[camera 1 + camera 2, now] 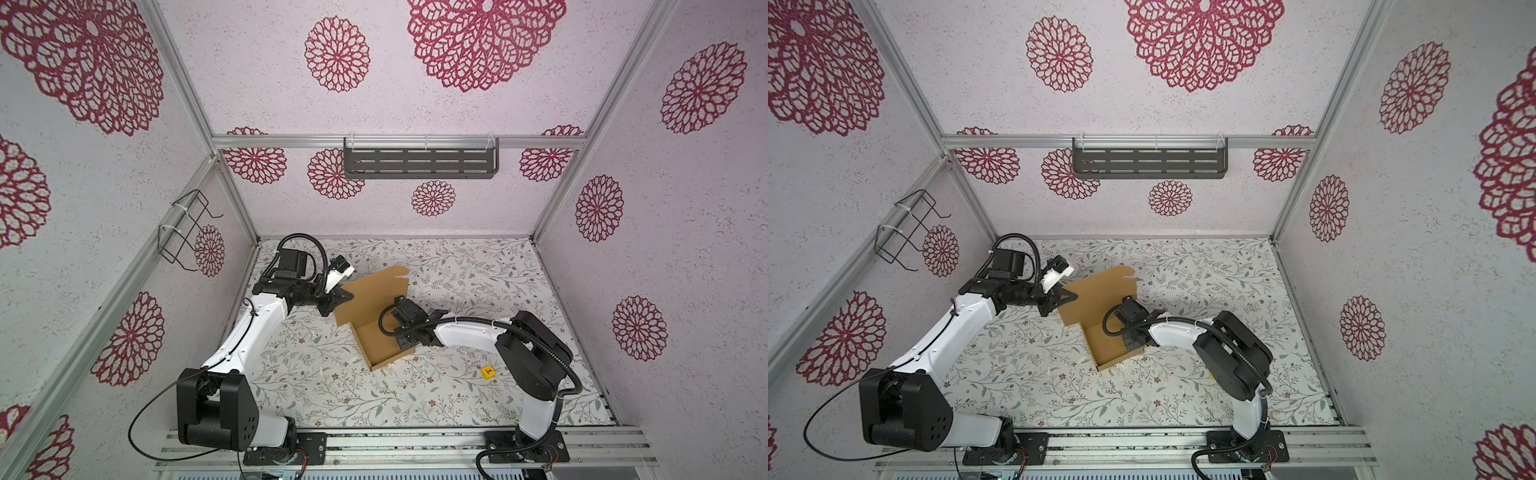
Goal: Assemble paper box
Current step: Fold the bottom flaps of a flat cardboard box at the center of the table.
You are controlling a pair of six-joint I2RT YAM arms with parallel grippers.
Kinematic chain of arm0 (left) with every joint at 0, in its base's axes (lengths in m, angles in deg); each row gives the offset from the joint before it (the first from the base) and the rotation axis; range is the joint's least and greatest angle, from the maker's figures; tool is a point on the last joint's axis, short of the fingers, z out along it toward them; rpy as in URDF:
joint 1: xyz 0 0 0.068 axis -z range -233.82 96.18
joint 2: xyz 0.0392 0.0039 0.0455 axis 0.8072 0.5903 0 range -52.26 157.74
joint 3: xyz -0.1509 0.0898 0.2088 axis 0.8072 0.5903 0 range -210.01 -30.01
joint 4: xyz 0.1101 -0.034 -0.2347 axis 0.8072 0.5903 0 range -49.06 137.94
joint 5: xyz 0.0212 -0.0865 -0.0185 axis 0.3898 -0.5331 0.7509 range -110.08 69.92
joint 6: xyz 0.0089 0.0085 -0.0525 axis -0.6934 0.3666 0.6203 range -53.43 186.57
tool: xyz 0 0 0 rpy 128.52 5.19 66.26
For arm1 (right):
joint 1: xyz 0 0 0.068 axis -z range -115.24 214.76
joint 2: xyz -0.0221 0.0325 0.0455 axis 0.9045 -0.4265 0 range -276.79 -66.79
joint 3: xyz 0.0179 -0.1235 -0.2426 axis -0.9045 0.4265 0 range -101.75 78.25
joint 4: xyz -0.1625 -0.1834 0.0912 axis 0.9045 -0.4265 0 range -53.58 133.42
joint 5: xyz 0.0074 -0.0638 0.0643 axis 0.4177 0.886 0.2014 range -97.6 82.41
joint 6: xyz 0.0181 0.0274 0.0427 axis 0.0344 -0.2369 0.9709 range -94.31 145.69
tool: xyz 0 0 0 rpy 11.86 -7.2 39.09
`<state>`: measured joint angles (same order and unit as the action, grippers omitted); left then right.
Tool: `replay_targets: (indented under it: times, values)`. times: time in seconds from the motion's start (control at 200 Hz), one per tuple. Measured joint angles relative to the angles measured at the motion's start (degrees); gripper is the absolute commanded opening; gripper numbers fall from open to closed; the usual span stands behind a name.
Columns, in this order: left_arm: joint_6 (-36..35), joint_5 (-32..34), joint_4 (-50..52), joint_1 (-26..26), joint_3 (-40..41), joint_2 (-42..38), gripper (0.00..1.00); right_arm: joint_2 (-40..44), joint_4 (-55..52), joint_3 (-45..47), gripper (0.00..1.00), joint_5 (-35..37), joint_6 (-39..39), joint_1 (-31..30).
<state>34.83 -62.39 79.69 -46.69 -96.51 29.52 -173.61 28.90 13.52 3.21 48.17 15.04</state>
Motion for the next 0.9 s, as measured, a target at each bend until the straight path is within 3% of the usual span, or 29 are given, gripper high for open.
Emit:
replay_targets:
  times: [0.055, 0.105, 0.18, 0.28, 0.64, 0.901]
  values:
    - [0.02, 0.0, 0.0, 0.0, 0.0, 0.0, 0.0, 0.0, 0.02, 0.02, 0.01, -0.02, 0.02, 0.0]
    - [0.02, 0.0, -0.02, 0.0, 0.0, 0.0, 0.0, 0.07, 0.15, 0.11, 0.23, -0.02, 0.09, 0.0]
    - [0.04, 0.33, 0.02, 0.0, 0.02, 0.0, 0.03, 0.44, 0.66, 0.76, 0.45, 0.2, 0.17, 0.02]
    - [0.02, 0.42, 0.04, 0.0, 0.02, 0.0, 0.06, 2.14, 1.01, 2.32, 0.58, -0.13, 0.11, 0.07]
    - [-0.02, -1.09, 0.15, 0.0, 0.02, 0.0, 0.42, 17.29, 1.42, 6.08, 0.65, -3.19, -2.4, 2.62]
    - [-0.2, -2.01, 0.5, -0.42, 0.04, -0.37, 0.46, 24.48, 2.01, 5.4, 0.65, -10.75, -8.39, 11.3]
